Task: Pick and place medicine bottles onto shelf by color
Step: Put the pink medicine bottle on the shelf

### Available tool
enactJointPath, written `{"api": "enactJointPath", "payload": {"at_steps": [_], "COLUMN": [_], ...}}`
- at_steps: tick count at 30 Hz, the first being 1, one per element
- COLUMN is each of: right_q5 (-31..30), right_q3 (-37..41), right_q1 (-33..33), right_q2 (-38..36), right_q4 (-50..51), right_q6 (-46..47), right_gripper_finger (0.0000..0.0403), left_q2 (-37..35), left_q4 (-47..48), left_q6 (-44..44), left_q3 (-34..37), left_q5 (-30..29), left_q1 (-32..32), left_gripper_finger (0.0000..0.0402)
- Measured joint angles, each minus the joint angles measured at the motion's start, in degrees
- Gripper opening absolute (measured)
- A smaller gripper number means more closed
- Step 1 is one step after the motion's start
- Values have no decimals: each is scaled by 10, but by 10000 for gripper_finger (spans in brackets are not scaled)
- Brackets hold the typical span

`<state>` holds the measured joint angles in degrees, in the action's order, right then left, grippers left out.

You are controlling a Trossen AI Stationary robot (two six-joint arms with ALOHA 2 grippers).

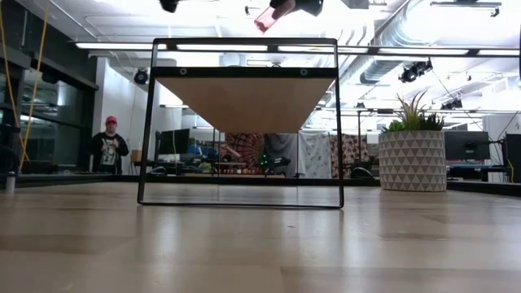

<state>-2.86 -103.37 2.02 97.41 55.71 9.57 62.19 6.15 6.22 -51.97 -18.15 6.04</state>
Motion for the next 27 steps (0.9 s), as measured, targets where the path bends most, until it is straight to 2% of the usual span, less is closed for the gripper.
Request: {"api": "enactJointPath", "payload": {"at_steps": [4,9,18,23,27], "right_q5": [14,43,48,48,46], "right_q3": [0,0,0,0,0], "right_q1": [0,1,16,19,19], "right_q2": [0,0,0,-1,-1], "right_q4": [-10,-23,-34,-38,-39], "right_q6": [-7,-11,-39,-41,-48], "right_gripper_finger": [103,103,103,103,103], "left_q2": [72,142,200,201,201], "left_q4": [0,0,-1,17,18], "left_q6": [-11,-19,-5,32,36], "left_q3": [-40,-86,-122,-122,-122], "left_q5": [-25,-60,-52,-50,-46], "left_q1": [0,-3,-10,-12,-12], "left_gripper_finger": [320,325,325,307,264]}}
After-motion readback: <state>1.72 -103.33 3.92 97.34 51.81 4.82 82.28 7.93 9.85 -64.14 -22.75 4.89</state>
